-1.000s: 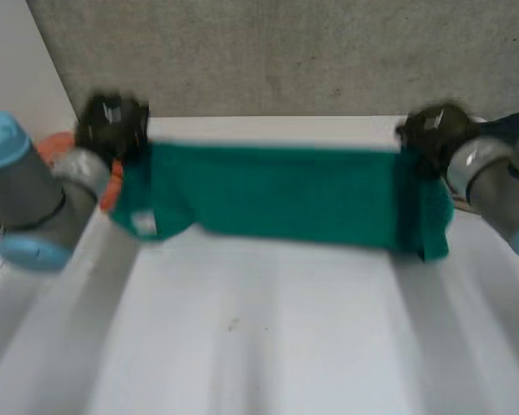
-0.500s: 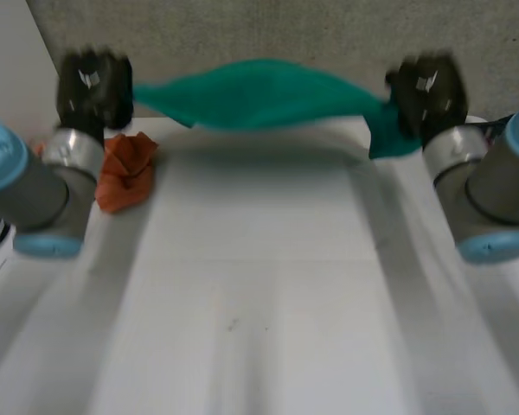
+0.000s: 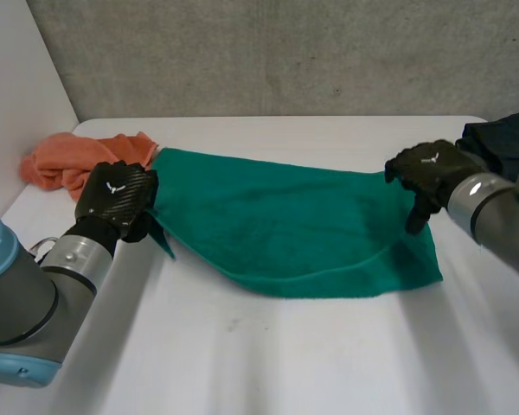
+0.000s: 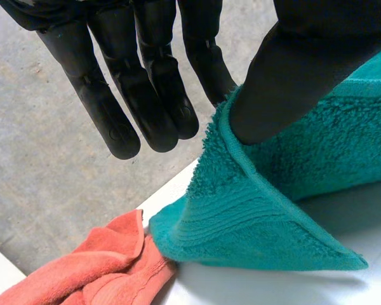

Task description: Fold the laundry.

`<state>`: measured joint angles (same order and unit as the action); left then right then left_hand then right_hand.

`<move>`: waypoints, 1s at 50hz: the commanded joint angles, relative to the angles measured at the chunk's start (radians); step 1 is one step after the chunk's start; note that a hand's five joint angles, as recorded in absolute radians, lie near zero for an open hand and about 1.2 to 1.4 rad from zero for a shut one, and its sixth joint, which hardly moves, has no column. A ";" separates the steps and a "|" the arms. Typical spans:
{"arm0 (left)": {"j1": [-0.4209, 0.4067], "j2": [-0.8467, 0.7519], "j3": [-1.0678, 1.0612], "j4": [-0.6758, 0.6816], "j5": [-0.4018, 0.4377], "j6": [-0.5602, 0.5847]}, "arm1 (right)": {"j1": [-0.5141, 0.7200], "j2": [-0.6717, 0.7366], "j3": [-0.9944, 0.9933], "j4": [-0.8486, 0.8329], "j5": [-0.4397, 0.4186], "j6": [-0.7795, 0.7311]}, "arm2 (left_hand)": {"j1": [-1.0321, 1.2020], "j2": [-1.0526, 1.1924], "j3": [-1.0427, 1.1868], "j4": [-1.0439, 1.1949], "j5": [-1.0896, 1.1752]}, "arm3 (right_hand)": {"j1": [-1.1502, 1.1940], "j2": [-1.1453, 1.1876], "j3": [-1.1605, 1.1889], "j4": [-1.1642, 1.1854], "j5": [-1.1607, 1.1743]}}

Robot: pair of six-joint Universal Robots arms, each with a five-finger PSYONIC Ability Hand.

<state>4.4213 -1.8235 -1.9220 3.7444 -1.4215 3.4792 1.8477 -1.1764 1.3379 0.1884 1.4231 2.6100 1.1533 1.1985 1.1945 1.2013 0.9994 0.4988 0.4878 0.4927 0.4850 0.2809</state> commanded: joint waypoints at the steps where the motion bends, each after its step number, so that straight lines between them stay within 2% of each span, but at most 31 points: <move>1: 0.007 0.000 -0.009 0.000 0.029 -0.003 | -0.008 0.141 -0.239 0.200 -0.041 -0.005 | 0.243 0.198 0.202 0.195 0.222 | 0.029 0.040 0.035 0.043 0.073; 10: 0.010 -0.002 -0.014 0.000 0.032 -0.005 | -0.008 0.299 -0.281 0.226 -0.018 -0.088 | 0.243 0.198 0.202 0.195 0.222 | -0.003 0.008 0.003 0.011 0.041; 21: 0.020 -0.007 -0.011 0.002 0.033 -0.003 | 0.002 0.330 -0.220 0.224 0.046 -0.145 | 0.243 0.198 0.202 0.195 0.222 | 0.053 0.064 0.059 0.067 0.096; 22: 0.020 -0.007 -0.011 0.002 0.032 -0.003 | 0.002 0.331 -0.217 0.224 0.054 -0.145 | 0.243 0.198 0.202 0.195 0.222 | 0.230 0.241 0.236 0.244 0.274; 24: 0.024 -0.007 -0.012 0.000 0.032 0.000 | 0.002 0.330 -0.217 0.224 0.065 -0.143 | 0.243 0.198 0.202 0.195 0.222 | 0.775 0.786 0.781 0.789 0.819; 25: 0.026 -0.007 -0.014 0.000 0.032 0.000 | 0.002 0.324 -0.217 0.223 0.068 -0.143 | 0.243 0.198 0.202 0.195 0.222 | 0.896 0.907 0.902 0.910 0.940; 28: 0.030 -0.007 -0.014 -0.003 0.032 0.000 | -0.004 0.291 -0.211 0.203 0.076 -0.127 | 0.243 0.198 0.202 0.195 0.222 | 0.897 0.908 0.904 0.911 0.941; 34: 0.043 -0.026 -0.015 -0.015 0.033 0.000 | -0.021 0.106 -0.076 0.138 0.068 -0.128 | 0.243 0.198 0.202 0.195 0.222 | 0.897 0.908 0.904 0.911 0.941; 39: 0.090 -0.098 -0.011 -0.023 0.038 0.000 | -0.102 0.009 0.052 0.047 0.037 -0.119 | 0.243 0.198 0.202 0.195 0.222 | 0.897 0.908 0.904 0.911 0.941; 41: 0.104 -0.109 -0.014 -0.025 0.044 0.000 | -0.139 -0.011 0.123 -0.040 0.011 -0.102 | 0.243 0.198 0.202 0.195 0.222 | 0.897 0.908 0.904 0.911 0.941; 46: 0.113 -0.123 -0.015 -0.051 0.070 0.000 | -0.188 -0.032 0.228 -0.196 -0.012 -0.024 | 0.117 0.072 0.076 0.069 0.097 | 0.897 0.908 0.904 0.911 0.941; 50: 0.115 -0.126 -0.015 -0.090 0.078 0.000 | -0.206 -0.031 0.263 -0.237 -0.016 0.027 | -0.112 -0.157 -0.153 -0.159 -0.132 | 0.897 0.908 0.904 0.911 0.941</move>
<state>4.5320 -1.9438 -1.9365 3.6991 -1.3605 3.4791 1.6778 -1.2078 1.5310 0.0514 1.4208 2.5580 1.0633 1.0511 1.0509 1.0499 0.9032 1.1406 1.1808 1.1898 1.1980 0.9803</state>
